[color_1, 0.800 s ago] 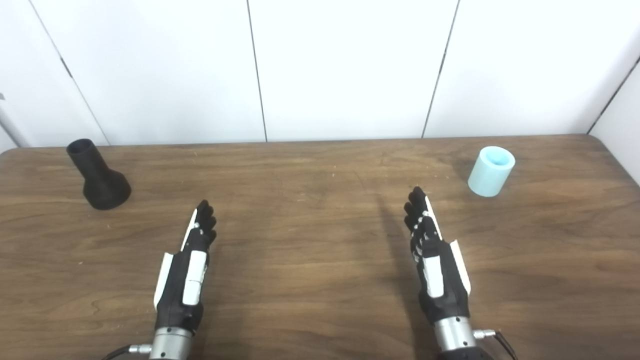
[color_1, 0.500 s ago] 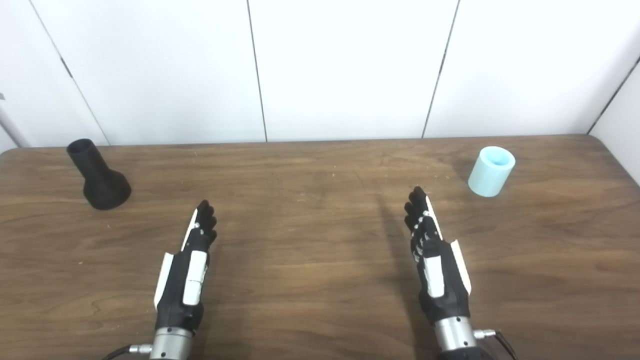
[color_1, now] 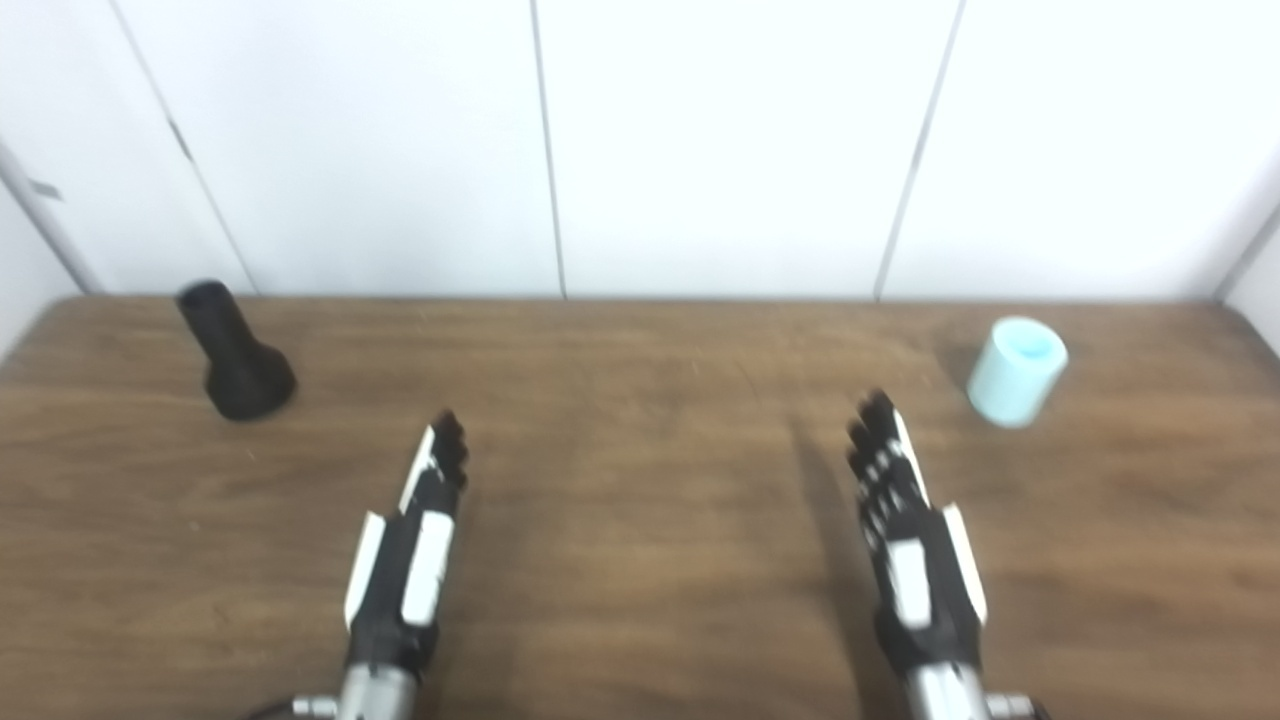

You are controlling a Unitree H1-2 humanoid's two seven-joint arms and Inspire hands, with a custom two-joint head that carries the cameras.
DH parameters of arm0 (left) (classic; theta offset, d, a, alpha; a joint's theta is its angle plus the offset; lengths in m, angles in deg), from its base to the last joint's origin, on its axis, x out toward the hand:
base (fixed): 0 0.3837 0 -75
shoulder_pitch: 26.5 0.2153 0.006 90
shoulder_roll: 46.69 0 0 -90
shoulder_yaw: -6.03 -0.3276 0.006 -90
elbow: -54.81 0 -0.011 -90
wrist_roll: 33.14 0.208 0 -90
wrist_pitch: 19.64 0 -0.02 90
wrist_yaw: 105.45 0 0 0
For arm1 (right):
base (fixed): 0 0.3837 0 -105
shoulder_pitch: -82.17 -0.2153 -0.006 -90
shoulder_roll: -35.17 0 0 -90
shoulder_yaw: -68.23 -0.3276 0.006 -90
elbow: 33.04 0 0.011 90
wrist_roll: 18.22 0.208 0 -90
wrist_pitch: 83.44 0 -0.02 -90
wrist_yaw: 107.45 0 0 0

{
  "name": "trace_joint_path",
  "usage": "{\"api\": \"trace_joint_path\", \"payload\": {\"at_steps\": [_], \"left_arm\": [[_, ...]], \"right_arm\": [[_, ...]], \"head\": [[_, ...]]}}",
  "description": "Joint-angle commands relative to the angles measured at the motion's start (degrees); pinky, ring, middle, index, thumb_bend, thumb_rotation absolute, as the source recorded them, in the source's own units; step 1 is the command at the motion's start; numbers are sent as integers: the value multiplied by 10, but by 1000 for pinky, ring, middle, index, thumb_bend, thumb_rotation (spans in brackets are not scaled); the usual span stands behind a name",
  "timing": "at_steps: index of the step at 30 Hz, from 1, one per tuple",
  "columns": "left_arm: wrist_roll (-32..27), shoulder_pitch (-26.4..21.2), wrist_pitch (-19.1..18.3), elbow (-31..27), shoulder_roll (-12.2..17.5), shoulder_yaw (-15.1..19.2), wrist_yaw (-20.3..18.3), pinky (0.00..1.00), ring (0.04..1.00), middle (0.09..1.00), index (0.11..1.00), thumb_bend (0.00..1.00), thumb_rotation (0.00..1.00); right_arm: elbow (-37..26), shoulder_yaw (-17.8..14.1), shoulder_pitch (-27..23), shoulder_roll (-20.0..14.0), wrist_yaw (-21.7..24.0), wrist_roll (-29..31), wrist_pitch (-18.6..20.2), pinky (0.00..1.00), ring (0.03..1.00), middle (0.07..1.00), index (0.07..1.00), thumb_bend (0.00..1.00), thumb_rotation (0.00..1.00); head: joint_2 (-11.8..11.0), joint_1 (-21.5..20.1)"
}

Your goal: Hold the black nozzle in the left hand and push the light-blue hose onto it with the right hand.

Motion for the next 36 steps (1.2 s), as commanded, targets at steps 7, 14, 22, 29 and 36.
{"api": "trace_joint_path", "payload": {"at_steps": [7, 14, 22, 29, 36], "left_arm": [[25, 1, 62, 34, -13, 27, 45, 1000, 1000, 1000, 1000, 636, 1000], [40, -15, 108, 71, -26, 40, 80, 1000, 1000, 1000, 1000, 616, 1000], [54, -36, 111, 63, -12, 90, 107, 1000, 1000, 1000, 1000, 624, 1000], [128, -77, 117, 91, 25, 159, 181, 1000, 1000, 1000, 1000, 552, 890], [163, -98, 99, 109, 45, 181, 220, 1000, 1000, 1000, 1000, 636, 703]], "right_arm": [[70, -15, 17, -18, 18, 19, -34, 1000, 1000, 1000, 1000, 694, 930], [89, -18, 12, -21, 22, 32, -45, 1000, 1000, 1000, 1000, 653, 952], [94, -18, 10, -23, 25, 32, -44, 1000, 1000, 1000, 1000, 650, 964], [93, -19, 10, -21, 24, 34, -43, 1000, 1000, 1000, 1000, 623, 971], [94, -19, 10, -20, 23, 32, -43, 1000, 1000, 1000, 1000, 629, 972]], "head": [[-24, 34], [-39, 50], [-39, 62], [-36, 64], [-32, 69]]}}
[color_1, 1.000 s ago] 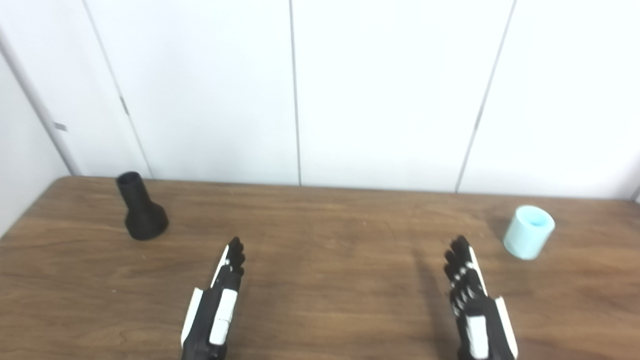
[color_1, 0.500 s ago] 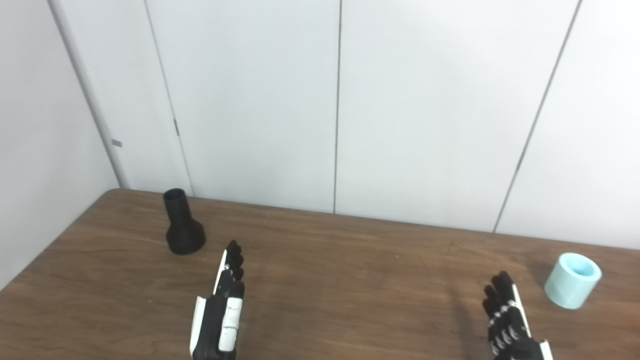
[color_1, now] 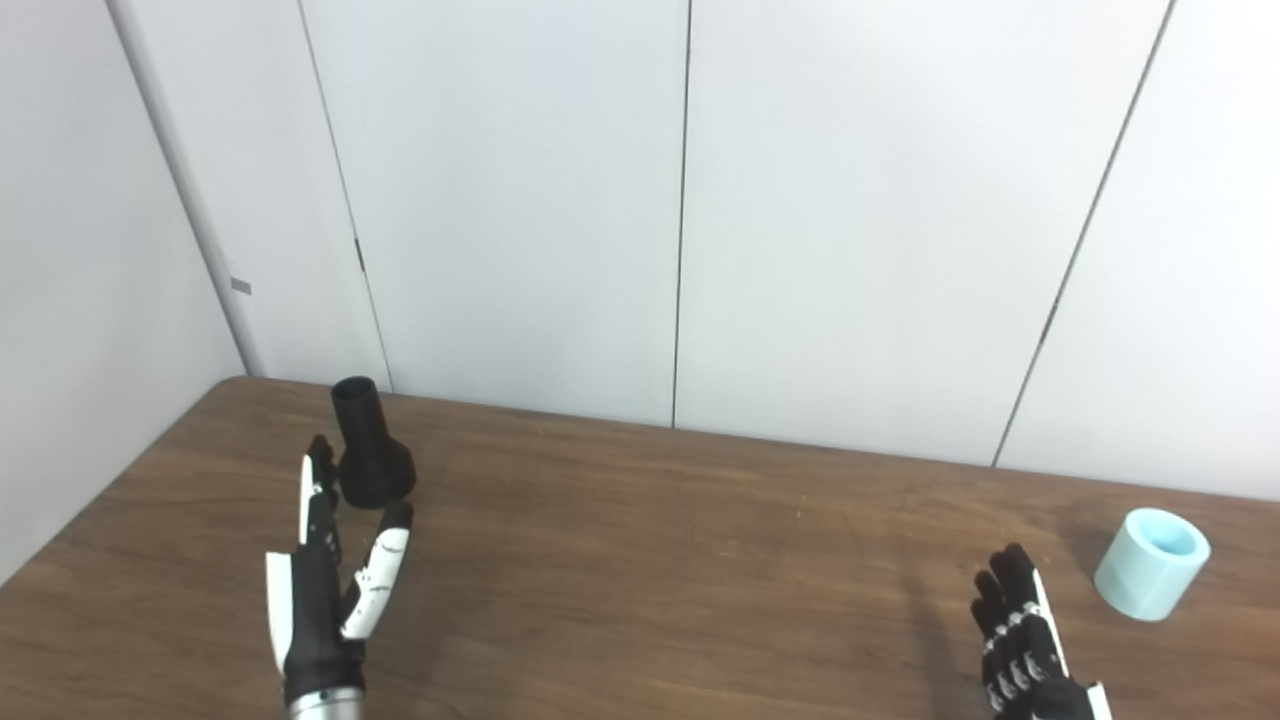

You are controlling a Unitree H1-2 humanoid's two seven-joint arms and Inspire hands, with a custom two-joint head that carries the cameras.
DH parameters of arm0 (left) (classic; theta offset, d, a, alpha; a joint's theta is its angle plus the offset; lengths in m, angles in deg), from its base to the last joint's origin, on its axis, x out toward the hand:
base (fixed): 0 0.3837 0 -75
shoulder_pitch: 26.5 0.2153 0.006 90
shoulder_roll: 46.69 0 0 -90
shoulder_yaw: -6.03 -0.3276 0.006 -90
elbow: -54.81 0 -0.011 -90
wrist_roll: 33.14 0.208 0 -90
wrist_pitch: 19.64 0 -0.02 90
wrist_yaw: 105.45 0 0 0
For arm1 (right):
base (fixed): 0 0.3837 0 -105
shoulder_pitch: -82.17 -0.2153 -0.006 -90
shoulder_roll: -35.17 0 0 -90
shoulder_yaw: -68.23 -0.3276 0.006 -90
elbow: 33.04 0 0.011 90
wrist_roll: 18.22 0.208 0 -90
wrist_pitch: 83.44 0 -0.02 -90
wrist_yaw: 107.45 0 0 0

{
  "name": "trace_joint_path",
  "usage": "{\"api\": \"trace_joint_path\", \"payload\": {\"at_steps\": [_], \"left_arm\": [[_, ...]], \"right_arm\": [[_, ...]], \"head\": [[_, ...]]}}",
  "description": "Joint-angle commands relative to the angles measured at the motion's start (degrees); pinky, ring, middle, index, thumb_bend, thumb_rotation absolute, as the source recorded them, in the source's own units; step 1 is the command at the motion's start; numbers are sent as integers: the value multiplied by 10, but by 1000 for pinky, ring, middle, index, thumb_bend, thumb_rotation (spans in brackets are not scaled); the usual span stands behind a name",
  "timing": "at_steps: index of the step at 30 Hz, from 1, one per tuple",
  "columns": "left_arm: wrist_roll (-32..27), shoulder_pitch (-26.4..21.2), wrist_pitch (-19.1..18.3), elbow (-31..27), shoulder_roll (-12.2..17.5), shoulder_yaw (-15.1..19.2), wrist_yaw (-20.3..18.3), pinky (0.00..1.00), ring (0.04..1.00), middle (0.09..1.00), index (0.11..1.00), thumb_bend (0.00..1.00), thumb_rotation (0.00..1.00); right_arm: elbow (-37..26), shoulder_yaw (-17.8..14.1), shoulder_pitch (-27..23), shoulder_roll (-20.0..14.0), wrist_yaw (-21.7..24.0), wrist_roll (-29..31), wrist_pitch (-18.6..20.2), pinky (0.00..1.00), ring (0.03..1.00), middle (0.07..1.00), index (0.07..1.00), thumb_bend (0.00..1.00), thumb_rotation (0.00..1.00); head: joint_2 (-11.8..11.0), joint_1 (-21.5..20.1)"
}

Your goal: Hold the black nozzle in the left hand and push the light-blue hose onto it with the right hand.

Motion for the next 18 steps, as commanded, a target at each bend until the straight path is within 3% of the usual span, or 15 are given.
{"api": "trace_joint_path", "payload": {"at_steps": [1, 10, 18], "left_arm": [[33, 3, 7, 30, 24, 10, 18, 1000, 1000, 1000, 1000, 648, 693], [12, -41, 0, 73, 65, 40, 34, 1000, 1000, 971, 1000, 716, 637], [22, -91, -44, 138, 152, 40, 10, 1000, 1000, 975, 1000, 762, 581]], "right_arm": [[56, -4, 32, -2, 6, 0, -11, 1000, 1000, 1000, 1000, 629, 973], [41, 0, 36, 3, 3, -4, -2, 1000, 1000, 1000, 1000, 671, 945], [41, 1, 39, 6, 3, -5, -11, 1000, 1000, 1000, 1000, 667, 904]], "head": [[2, 1], [6, -9], [11, -8]]}}
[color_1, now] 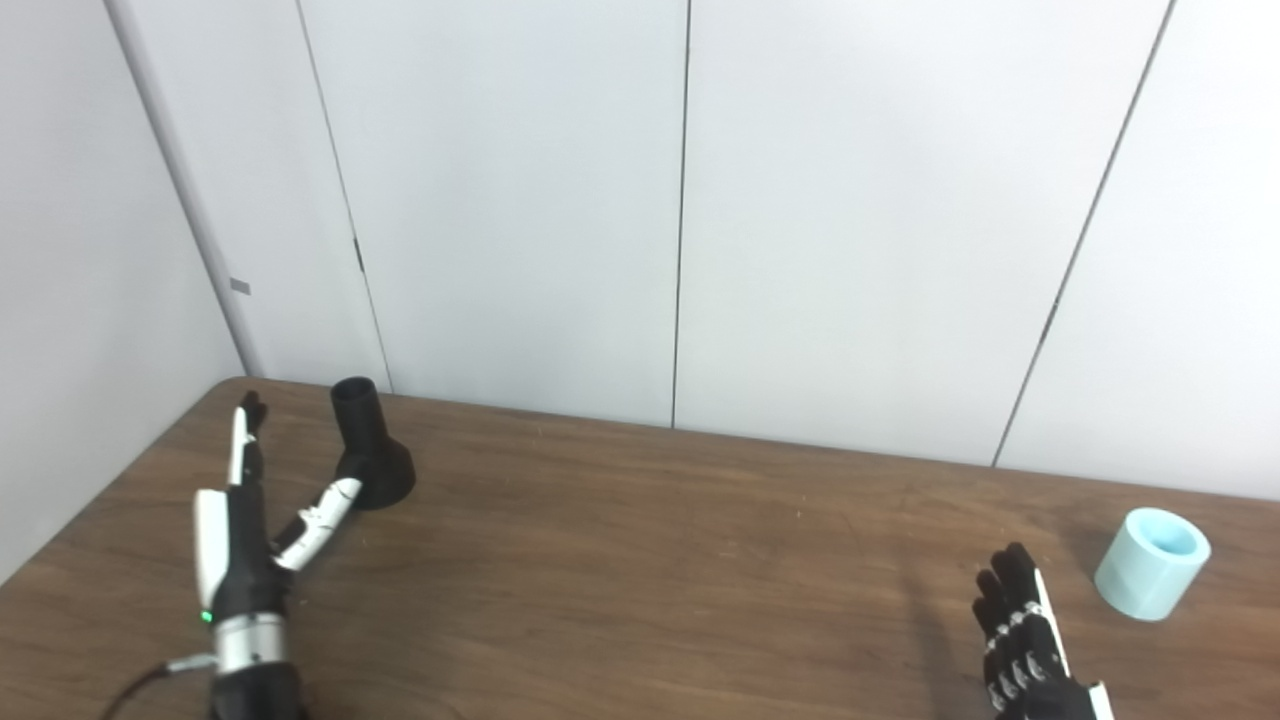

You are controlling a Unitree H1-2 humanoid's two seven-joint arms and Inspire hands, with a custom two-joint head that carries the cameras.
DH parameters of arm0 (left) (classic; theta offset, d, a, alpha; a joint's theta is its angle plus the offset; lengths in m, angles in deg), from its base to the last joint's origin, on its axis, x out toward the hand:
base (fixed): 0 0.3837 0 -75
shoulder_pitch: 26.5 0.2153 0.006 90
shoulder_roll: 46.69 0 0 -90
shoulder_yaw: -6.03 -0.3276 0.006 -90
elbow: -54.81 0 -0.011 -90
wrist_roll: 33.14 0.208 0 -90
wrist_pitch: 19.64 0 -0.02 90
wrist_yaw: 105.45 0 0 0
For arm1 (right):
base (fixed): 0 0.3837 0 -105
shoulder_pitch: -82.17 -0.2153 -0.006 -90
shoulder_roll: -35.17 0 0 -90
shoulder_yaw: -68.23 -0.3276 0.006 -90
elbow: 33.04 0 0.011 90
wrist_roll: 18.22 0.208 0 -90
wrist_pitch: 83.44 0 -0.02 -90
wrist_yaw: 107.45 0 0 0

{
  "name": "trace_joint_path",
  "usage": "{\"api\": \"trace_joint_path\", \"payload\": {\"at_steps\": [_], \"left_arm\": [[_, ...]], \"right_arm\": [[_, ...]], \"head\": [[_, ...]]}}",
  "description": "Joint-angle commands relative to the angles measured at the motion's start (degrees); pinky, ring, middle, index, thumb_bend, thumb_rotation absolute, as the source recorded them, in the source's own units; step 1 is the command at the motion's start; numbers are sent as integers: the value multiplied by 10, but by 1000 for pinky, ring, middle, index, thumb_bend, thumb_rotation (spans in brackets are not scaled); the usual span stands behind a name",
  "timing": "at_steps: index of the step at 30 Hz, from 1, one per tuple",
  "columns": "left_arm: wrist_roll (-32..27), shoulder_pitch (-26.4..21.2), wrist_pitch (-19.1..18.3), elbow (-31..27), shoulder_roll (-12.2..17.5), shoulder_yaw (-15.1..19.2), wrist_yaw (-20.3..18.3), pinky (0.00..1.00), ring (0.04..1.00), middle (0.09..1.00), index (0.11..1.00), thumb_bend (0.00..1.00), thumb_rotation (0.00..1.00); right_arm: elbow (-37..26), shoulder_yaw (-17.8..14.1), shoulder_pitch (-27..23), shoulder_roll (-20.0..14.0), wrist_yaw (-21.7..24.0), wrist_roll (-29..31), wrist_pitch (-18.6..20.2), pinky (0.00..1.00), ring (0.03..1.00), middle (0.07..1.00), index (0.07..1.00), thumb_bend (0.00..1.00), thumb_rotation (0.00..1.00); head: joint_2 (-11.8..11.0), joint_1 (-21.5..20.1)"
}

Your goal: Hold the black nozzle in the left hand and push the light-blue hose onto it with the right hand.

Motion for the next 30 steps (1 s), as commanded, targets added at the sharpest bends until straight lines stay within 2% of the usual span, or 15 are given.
{"api": "trace_joint_path", "payload": {"at_steps": [1, 6, 9, 17, 22, 30], "left_arm": [[20, -19, -14, 9, 19, -4, -2, 1000, 1000, 974, 1000, 775, 589], [18, -37, -54, 27, 46, -15, -14, 1000, 1000, 961, 1000, 773, 591], [11, -53, -64, 46, 59, -19, -22, 1000, 968, 923, 969, 737, 569], [13, -74, -75, 72, 79, -31, -30, 1000, 963, 944, 923, 750, 576], [24, -85, -95, 73, 90, -50, -42, 1000, 968, 934, 843, 732, 554], [21, -110, -97, 101, 104, -63, -59, 1000, 962, 926, 742, 753, 547]], "right_arm": [[44, 1, 39, 5, 4, -1, -10, 1000, 1000, 1000, 1000, 668, 902], [39, 2, 41, 4, 4, -6, -9, 1000, 1000, 1000, 1000, 667, 894], [44, 1, 41, 1, 5, -8, -10, 1000, 1000, 1000, 1000, 665, 887], [41, 2, 44, 0, 4, -14, -9, 1000, 1000, 1000, 1000, 677, 873], [41, 1, 47, -2, 5, -16, -8, 1000, 1000, 1000, 1000, 696, 859], [34, 3, 52, -2, 4, -22, -5, 1000, 1000, 1000, 1000, 713, 846]], "head": [[1, 0], [3, -2], [5, -3], [8, -6], [10, -8], [14, -11]]}}
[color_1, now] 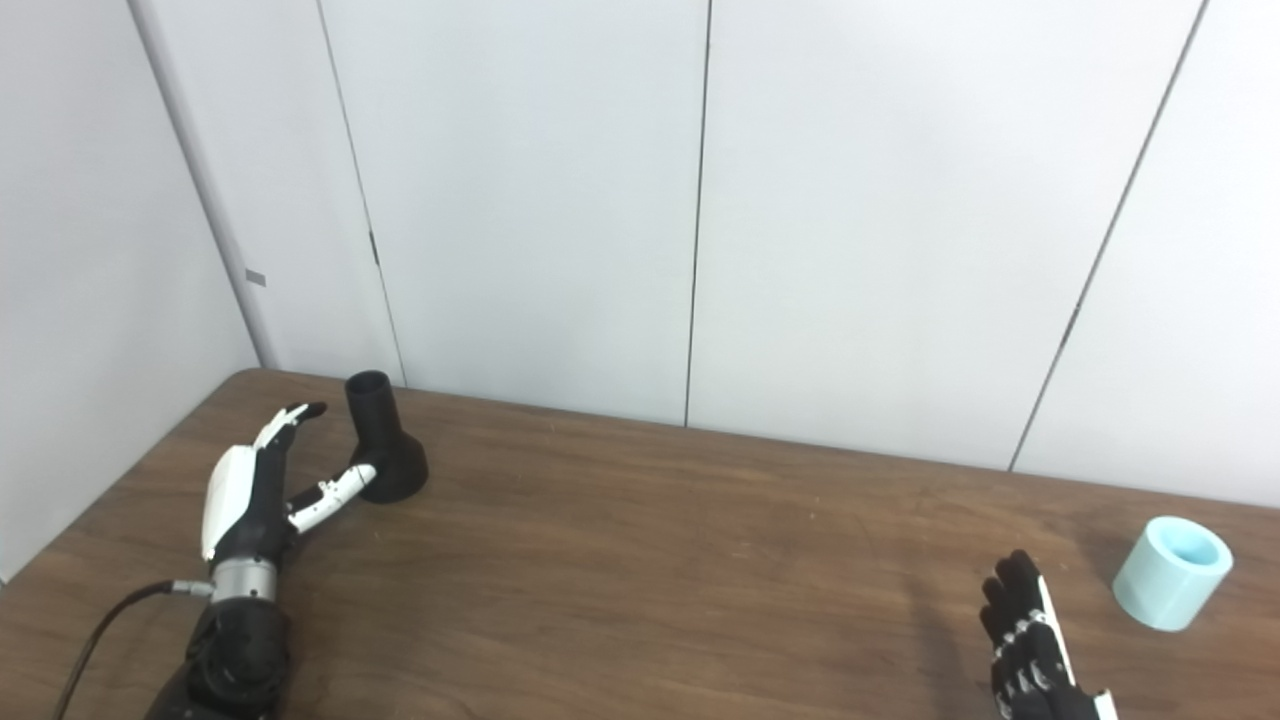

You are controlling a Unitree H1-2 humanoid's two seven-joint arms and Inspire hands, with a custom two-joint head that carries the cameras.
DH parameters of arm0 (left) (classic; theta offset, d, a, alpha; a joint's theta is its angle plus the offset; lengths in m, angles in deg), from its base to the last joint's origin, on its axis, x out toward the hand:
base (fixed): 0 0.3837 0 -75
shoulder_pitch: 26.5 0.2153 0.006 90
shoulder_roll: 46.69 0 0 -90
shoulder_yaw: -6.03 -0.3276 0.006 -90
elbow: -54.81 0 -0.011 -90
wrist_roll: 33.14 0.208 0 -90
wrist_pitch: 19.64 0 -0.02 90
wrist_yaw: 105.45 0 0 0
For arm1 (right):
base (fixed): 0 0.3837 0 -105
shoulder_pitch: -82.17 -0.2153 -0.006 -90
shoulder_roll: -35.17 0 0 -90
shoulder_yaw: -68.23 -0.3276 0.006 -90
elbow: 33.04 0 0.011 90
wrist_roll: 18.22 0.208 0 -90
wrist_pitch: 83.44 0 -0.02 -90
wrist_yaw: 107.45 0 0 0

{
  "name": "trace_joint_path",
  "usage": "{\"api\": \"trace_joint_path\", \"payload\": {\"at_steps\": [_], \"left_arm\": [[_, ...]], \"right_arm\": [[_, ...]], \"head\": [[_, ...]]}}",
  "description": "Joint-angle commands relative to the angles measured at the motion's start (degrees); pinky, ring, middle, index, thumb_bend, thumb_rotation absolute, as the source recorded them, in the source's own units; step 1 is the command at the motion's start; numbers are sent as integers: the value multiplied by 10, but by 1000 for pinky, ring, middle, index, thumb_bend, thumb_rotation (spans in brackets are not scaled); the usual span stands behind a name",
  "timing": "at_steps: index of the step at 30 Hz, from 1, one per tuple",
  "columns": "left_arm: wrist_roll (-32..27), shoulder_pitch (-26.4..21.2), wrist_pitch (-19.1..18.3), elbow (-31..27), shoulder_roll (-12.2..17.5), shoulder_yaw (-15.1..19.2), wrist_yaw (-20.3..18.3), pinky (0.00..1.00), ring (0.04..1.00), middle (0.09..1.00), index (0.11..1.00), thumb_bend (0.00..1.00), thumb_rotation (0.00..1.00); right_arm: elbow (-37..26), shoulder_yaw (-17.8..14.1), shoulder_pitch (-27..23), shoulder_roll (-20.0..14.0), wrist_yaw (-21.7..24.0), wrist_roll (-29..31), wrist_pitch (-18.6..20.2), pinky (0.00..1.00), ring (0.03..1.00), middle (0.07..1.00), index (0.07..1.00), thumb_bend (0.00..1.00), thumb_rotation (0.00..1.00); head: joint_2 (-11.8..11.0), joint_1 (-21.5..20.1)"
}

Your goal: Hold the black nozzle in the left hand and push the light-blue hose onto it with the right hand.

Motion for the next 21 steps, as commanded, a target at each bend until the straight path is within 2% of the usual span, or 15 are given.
{"api": "trace_joint_path", "payload": {"at_steps": [1, 11, 21], "left_arm": [[5, -37, 5, 0, 21, -3, 3, 1000, 962, 923, 733, 756, 548], [-3, -61, -7, 48, 25, -17, -4, 1000, 959, 908, 649, 765, 557], [6, -84, -3, 94, 31, -39, -1, 1000, 958, 906, 637, 782, 549]], "right_arm": [[42, 3, 42, 2, 4, -1, -5, 1000, 1000, 1000, 1000, 714, 844], [40, 4, 44, 1, 3, -6, -1, 987, 1000, 1000, 1000, 728, 834], [38, 5, 47, -1, 5, -9, -3, 981, 1000, 1000, 1000, 731, 832]], "head": [[1, 0], [4, -6], [9, -10]]}}
